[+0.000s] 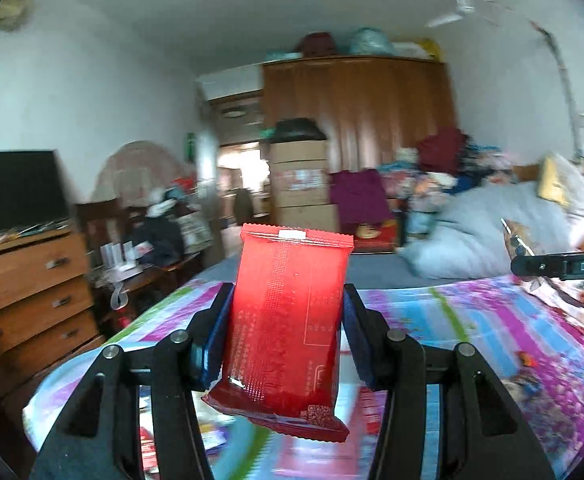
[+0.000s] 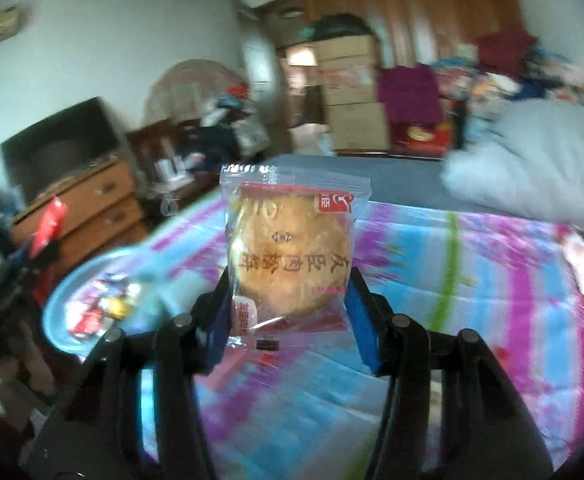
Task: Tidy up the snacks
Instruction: 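Carry the red packet and cookie with both tools over the clear bowl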
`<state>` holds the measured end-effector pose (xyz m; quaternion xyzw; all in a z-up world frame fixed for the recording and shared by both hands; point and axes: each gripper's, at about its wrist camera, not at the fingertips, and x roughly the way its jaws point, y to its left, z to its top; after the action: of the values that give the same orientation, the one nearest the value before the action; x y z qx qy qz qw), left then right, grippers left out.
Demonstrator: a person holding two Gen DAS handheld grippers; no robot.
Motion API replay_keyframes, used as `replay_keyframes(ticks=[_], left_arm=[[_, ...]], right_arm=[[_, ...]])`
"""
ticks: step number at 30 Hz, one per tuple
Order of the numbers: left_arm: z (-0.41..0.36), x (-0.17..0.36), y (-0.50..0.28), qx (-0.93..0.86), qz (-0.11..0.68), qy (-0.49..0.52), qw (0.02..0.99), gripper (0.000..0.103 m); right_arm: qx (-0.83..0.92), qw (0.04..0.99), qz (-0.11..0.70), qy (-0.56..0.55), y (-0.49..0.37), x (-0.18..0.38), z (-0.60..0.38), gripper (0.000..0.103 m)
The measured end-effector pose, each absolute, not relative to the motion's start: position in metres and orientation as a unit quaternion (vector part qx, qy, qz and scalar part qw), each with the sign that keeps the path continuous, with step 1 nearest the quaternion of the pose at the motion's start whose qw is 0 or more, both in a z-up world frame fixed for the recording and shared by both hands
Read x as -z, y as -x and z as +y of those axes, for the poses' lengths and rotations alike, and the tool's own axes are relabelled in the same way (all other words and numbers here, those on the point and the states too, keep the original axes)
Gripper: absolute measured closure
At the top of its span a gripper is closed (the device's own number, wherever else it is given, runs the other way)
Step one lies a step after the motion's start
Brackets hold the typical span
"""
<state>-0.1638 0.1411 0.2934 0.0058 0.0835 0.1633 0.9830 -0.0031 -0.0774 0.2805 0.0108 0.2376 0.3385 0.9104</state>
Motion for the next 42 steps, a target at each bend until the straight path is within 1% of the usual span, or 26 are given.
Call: replay_keyframes(ticks=[10, 16, 23, 27, 42], left_arm=[[0.272, -0.286, 0.195, -0.276, 0.117, 0.08, 0.951, 0.05], [0.324, -0.262, 0.192, -0.307, 0.169, 0.108, 0.93, 0.05], [0.359, -0.232, 0.193, -0.33, 0.213, 0.125, 0.911, 0.05], [0.368, -0.219, 0.196, -0.335, 0.225, 0.135, 0.905, 0.05], [0.386, -0.212, 0.201, -0.337, 0.231, 0.148, 0.901, 0.05]], right_arm=[[-0.457, 0.852, 0.254, 0.01, 0.021, -0.293, 0.077, 0.05], [-0.493, 0.819, 0.292, 0.021, 0.031, -0.279, 0.133, 0.05], [-0.509, 0.793, 0.333, 0.039, 0.037, -0.261, 0.178, 0.05], [-0.512, 0.787, 0.341, 0.048, 0.044, -0.254, 0.196, 0.05], [-0.512, 0.779, 0.356, 0.06, 0.051, -0.243, 0.222, 0.05]])
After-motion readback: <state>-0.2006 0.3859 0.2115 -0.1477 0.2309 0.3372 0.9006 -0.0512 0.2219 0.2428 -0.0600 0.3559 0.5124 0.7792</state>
